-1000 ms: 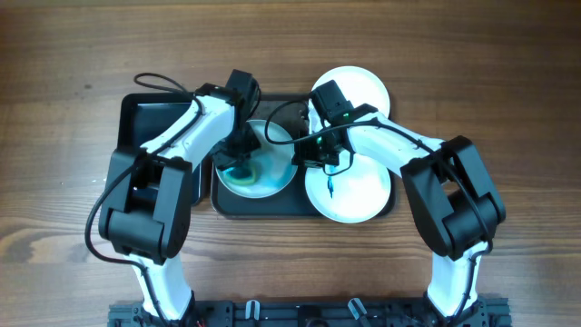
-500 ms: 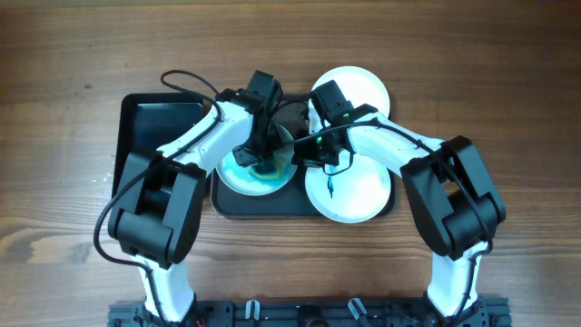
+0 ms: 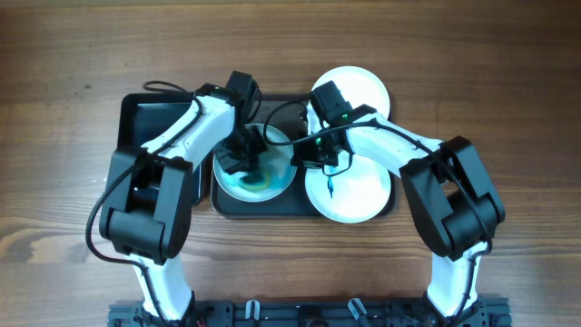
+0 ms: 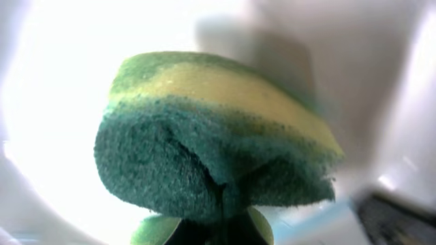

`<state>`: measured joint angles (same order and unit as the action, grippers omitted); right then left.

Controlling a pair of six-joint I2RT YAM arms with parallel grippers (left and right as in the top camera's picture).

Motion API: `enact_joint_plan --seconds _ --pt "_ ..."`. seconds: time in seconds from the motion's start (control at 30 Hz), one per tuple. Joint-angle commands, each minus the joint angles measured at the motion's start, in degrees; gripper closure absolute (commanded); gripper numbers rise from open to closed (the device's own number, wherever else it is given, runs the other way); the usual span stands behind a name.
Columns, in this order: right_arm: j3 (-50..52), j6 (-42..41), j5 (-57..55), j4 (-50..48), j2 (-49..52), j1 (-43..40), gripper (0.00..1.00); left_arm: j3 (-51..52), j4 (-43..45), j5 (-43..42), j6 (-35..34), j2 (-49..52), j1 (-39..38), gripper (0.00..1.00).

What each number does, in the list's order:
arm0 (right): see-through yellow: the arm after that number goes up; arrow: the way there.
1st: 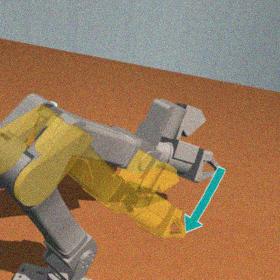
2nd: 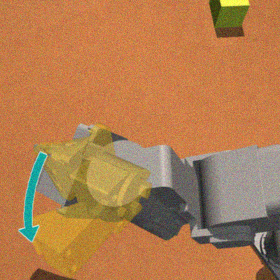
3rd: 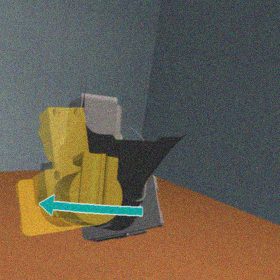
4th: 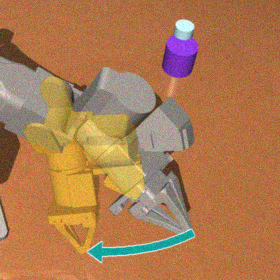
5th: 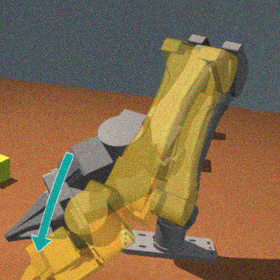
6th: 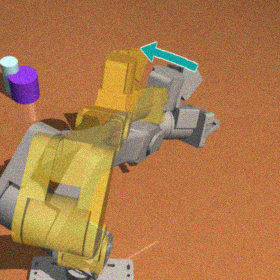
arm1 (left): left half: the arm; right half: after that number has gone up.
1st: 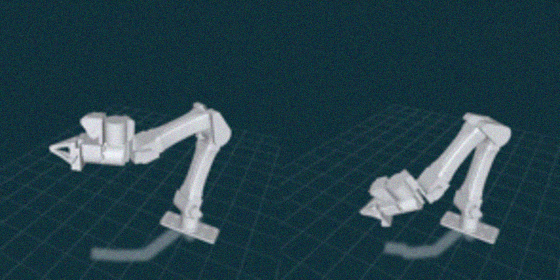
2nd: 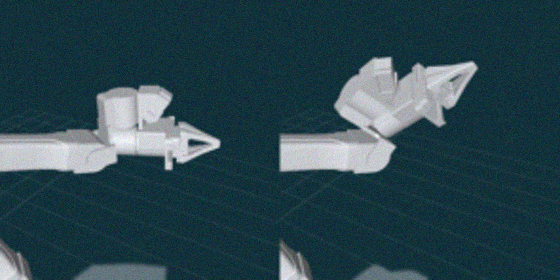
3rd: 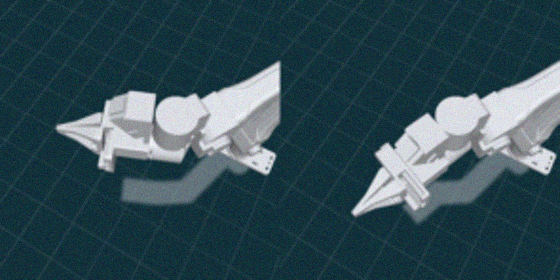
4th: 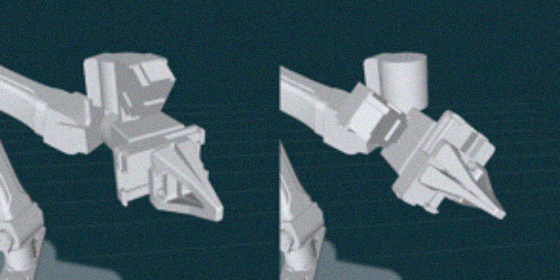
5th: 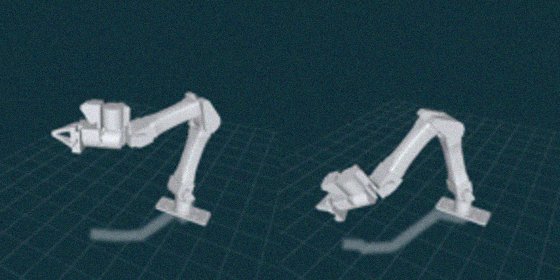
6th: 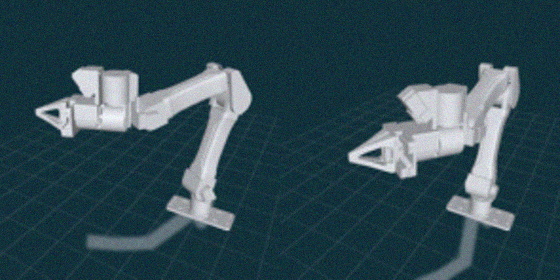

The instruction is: Clean dirty plates on tray and stack at the side

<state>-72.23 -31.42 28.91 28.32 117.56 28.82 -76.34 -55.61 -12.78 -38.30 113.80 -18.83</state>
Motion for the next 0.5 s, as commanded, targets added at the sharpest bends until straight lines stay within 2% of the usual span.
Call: enact_joint_plan --seconds 0.0,0.03,0.2,0.3,0.47 --pt "1.4 0.3 -1.0 0.3 2.1 -0.2 0.96 0.6 3.3 -9.7 2.1 1.4 -1.2 0.96" --pt "1.4 0.3 -1.0 0.3 2.1 -0.2 0.96 0.6 4.7 -7.6 2.1 1.4 -1.1 0.96" --pt "1.4 0.5 -0.8 0.5 2.1 -0.2 0.96 0.6 9.6 13.4 -0.5 1.4 3.3 0.96" --pt "1.4 1.0 -0.9 0.5 2.1 -0.2 0.96 -0.4 6.6 14.2 -0.5 1.4 6.8 0.96" --pt "1.4 -0.4 -2.7 0.5 2.1 -0.2 0.96 -8.3 -5.7 10.5 1.0 0.8 8.8 0.96"
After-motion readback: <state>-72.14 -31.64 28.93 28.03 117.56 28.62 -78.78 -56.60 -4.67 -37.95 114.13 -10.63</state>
